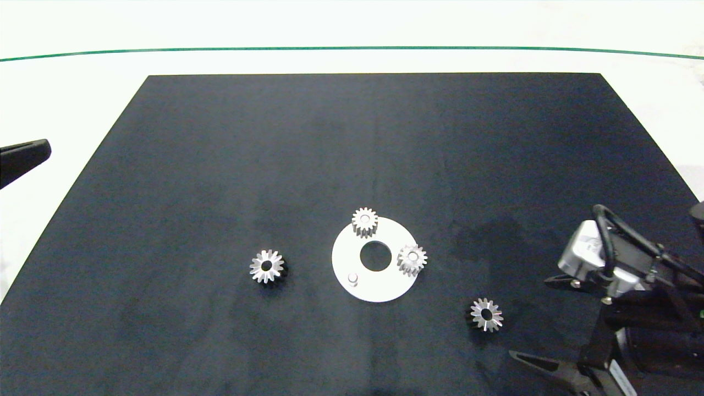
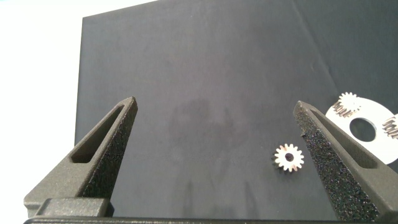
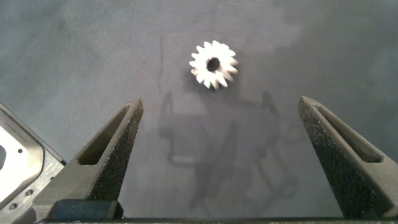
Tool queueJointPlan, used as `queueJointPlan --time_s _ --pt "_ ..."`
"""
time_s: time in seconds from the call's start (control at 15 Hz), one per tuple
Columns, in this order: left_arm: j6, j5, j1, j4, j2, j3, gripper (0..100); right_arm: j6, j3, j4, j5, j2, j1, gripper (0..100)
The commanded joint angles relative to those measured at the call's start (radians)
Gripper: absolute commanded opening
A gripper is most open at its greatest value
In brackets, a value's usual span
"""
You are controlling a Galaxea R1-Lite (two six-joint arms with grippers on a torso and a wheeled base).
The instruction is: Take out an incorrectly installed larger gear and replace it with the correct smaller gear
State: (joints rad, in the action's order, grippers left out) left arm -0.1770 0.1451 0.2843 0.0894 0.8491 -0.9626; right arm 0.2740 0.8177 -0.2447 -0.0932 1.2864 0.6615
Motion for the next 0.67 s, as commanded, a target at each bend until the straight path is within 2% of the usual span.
queueJointPlan --time_s 0.07,0.13,0.2,0.33,0.6,0.67 --pt "-0.001 0.001 -0.002 0.001 -0.01 0.001 100 0.001 -0.003 0.067 -0.037 0.165 0.01 100" --pt "-0.001 0.001 0.0 0.001 -0.013 0.001 100 0.001 -0.003 0.105 -0.066 0.205 0.01 100" --pt "-0.001 0.001 -0.002 0.003 -0.015 0.002 100 0.002 -0.003 0.142 -0.079 0.235 0.01 100" --pt "0.001 0.001 -0.007 0.003 -0.016 0.005 100 0.007 0.001 0.186 -0.08 0.289 0.013 100" --pt "0.002 0.001 -0.014 0.004 -0.021 0.008 100 0.002 0.023 0.194 -0.083 0.327 0.035 100" --pt "0.002 0.001 -0.014 0.009 -0.021 0.008 100 0.002 0.024 0.194 -0.094 0.329 0.035 100"
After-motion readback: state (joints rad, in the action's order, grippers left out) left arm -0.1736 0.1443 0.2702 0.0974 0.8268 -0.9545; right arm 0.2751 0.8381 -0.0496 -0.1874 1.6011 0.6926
